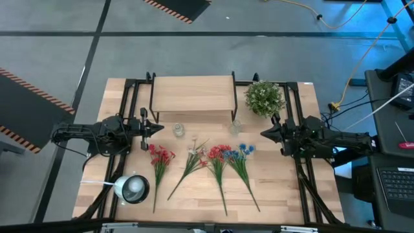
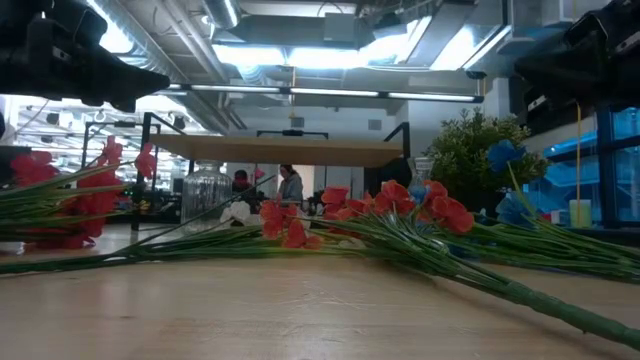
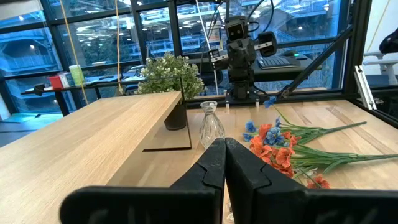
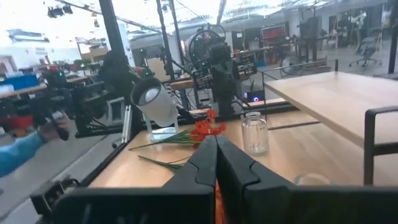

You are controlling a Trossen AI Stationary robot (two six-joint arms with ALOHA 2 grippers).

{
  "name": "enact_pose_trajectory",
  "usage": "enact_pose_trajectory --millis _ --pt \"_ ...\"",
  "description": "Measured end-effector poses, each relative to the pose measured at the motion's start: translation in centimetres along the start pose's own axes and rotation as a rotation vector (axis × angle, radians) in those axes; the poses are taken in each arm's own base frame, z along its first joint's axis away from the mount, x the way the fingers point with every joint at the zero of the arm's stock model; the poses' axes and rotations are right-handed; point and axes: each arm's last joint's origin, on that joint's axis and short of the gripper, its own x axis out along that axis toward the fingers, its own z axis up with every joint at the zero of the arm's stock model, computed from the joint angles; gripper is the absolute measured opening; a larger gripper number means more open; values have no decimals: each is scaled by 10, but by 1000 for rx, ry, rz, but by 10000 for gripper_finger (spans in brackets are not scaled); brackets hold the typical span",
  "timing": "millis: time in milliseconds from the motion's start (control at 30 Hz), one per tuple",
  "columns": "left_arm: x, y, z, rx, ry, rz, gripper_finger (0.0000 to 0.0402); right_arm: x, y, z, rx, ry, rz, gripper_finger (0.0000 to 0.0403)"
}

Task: Pick and place flowers into a vace then onto a shelf
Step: Put the blue flowers into the right transparent vase

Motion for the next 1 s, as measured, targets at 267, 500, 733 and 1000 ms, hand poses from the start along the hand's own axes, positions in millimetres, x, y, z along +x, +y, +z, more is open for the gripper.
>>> enact_pose_trajectory --millis 267,500,733,1000 --pt "0 0 0 -66 -2 -10 4 0 -1 -6 -146 60 -6 7" --pt "0 0 1 -113 -7 -9 4 0 -1 -3 -150 35 -4 7" --pt "2 0 1 -169 22 5 1 1 -3 -3 -2 25 -95 3" --pt "8 1 27 -107 51 11 2 11 -4 17 15 94 -186 2"
